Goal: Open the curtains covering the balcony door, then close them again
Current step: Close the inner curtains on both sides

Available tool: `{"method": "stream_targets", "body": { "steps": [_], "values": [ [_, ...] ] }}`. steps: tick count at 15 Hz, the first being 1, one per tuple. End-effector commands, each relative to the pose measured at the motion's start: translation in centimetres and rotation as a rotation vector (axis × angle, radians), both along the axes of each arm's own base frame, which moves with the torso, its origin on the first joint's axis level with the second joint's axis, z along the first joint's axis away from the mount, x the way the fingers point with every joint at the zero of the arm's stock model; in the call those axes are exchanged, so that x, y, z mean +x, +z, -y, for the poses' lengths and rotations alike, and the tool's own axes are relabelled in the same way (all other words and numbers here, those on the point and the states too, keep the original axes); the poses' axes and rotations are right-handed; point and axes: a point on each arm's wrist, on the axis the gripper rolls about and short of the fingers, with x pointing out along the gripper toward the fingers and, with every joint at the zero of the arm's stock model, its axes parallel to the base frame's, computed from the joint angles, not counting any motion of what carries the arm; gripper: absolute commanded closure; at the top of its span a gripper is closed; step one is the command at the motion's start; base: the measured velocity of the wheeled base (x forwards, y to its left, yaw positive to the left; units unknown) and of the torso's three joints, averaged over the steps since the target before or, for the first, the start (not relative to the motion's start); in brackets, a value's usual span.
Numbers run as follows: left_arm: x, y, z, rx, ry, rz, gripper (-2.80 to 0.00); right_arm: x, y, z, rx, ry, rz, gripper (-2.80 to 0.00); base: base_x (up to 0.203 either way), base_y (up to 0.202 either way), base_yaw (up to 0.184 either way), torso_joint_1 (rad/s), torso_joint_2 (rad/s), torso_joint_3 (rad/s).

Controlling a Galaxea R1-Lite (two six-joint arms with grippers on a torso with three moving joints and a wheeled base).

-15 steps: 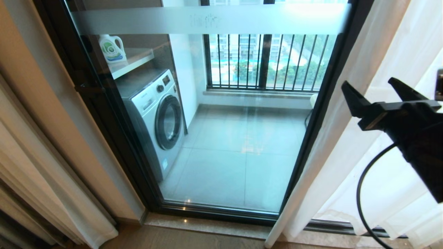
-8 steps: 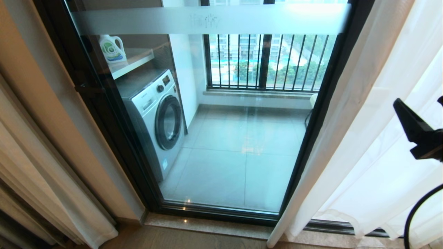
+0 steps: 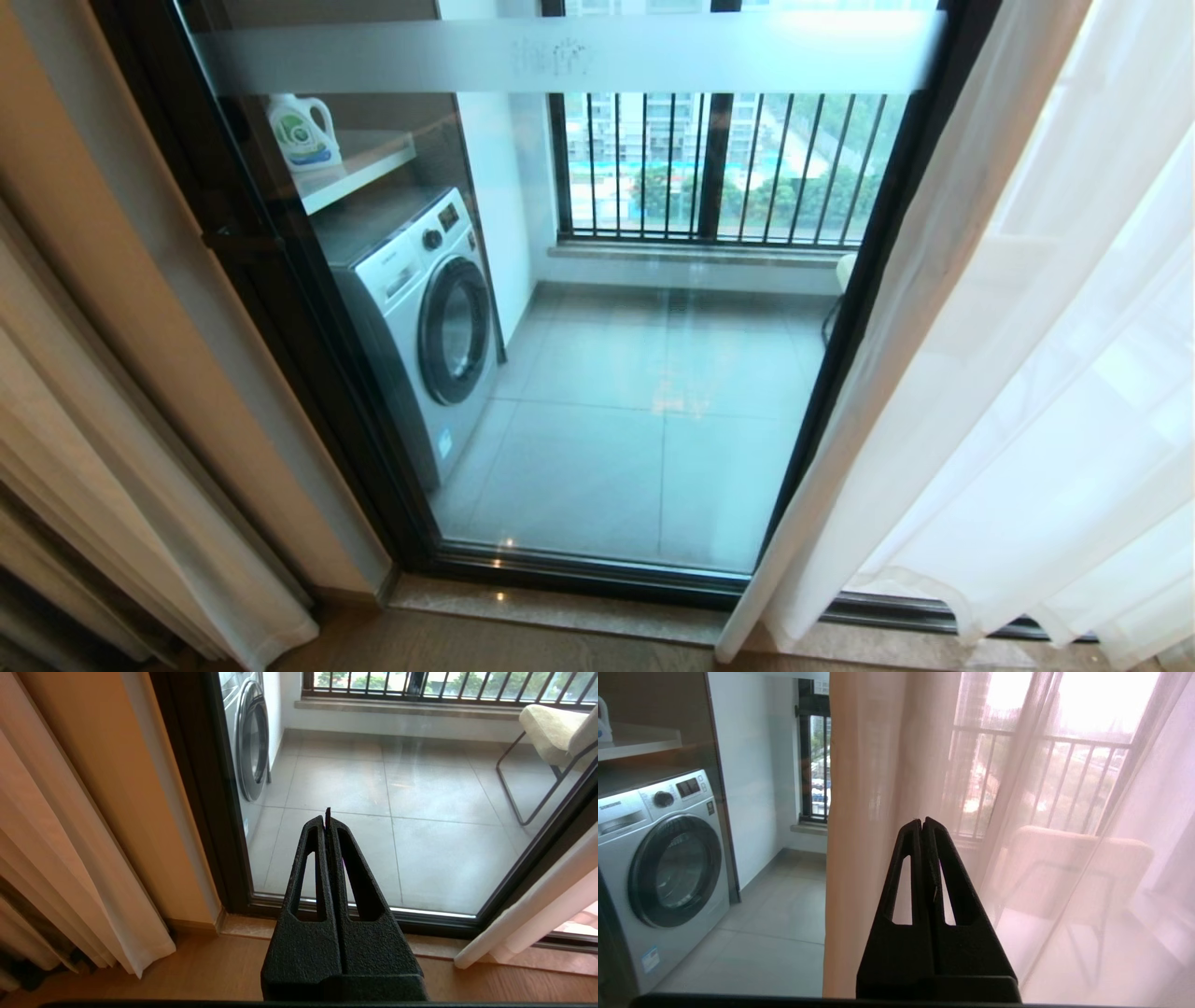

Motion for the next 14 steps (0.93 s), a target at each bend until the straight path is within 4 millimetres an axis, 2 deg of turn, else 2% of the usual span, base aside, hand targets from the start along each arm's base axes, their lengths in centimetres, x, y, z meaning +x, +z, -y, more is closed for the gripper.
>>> {"method": "stream_targets", "body": {
  "steps": [1, 4, 8, 11, 14],
  "values": [
    [0.0, 0.0, 0.0, 0.000, -0.002, 0.001, 0.00, -3.1, -0.7, 1.0, 0.008, -0.008, 0.027, 0.00, 0.000, 0.000, 0.000, 0.000, 0.00, 0.000],
    [0.0, 0.0, 0.0, 0.000, -0.002, 0.001, 0.00, -4.4, -3.0, 1.7, -0.011, -0.088, -0.115, 0.00, 0.000, 0.000, 0.000, 0.000, 0.00, 0.000],
    [0.0, 0.0, 0.0, 0.000, -0.002, 0.001, 0.00, -6.4, -5.8, 1.8, -0.020, -0.023, -0.242, 0.00, 0.000, 0.000, 0.000, 0.000, 0.00, 0.000],
    [0.0, 0.0, 0.0, 0.000, -0.001, 0.001, 0.00, -7.8, -8.8, 1.8, -0.029, -0.024, -0.395, 0.00, 0.000, 0.000, 0.000, 0.000, 0.00, 0.000],
    [0.0, 0.0, 0.0, -0.002, -0.001, 0.001, 0.00, -9.2, -10.2, 1.7, -0.031, 0.008, -0.363, 0.00, 0.000, 0.000, 0.000, 0.000, 0.00, 0.000]
  ]
}}
